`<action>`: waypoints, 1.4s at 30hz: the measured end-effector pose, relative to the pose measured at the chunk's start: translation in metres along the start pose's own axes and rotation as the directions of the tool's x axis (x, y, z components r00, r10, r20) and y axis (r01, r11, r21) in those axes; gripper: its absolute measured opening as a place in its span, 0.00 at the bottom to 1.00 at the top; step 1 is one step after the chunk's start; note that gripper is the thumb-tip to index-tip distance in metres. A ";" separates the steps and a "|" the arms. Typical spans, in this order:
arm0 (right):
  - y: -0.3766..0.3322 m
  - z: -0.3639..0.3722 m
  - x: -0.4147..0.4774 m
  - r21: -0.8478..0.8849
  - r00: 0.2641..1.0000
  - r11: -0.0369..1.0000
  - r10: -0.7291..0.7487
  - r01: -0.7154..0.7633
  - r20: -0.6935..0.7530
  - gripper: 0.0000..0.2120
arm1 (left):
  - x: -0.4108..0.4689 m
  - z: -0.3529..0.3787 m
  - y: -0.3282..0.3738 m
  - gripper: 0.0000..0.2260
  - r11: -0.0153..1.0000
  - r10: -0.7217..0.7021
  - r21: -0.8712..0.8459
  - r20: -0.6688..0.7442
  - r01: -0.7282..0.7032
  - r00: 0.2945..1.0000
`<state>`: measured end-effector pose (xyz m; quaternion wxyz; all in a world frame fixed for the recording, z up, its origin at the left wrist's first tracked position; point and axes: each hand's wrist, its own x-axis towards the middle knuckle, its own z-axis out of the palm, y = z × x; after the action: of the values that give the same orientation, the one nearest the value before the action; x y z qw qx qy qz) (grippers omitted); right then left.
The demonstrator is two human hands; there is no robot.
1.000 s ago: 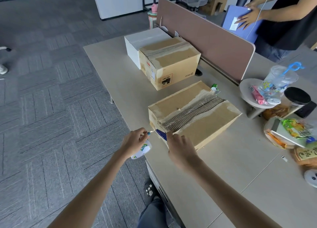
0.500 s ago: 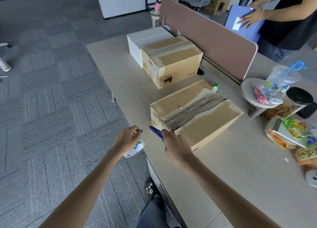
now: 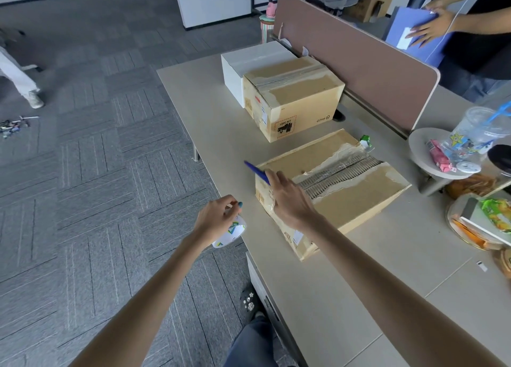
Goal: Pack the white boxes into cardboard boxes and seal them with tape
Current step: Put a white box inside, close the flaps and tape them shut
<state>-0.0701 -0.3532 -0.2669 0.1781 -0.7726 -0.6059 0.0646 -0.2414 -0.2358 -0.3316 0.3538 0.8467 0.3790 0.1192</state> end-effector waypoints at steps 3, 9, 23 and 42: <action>0.023 0.003 0.004 0.020 0.990 0.995 0.098 -0.097 -0.105 0.22 | 0.002 0.000 0.000 0.14 1.000 0.010 -0.011 -0.006 -0.010 1.000; 0.044 0.026 0.002 -0.106 0.966 0.964 0.231 -0.243 -0.118 0.29 | 0.002 0.005 -0.008 0.20 1.000 0.003 -0.031 0.004 -0.003 1.000; 0.037 0.044 0.004 -0.323 0.973 0.929 0.122 -0.181 -0.195 0.32 | 0.005 0.010 -0.010 0.15 0.999 -0.051 0.009 0.029 0.050 0.998; 0.018 0.016 -0.027 0.779 0.828 0.379 0.472 -0.500 0.303 0.21 | 0.001 -0.021 0.053 0.13 0.943 0.004 -0.325 0.236 0.075 0.972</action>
<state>-0.0656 -0.3798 -0.2917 0.4863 -0.7333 -0.2489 0.4049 -0.2205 -0.2488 -0.2797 0.5352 0.7762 0.3249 0.0747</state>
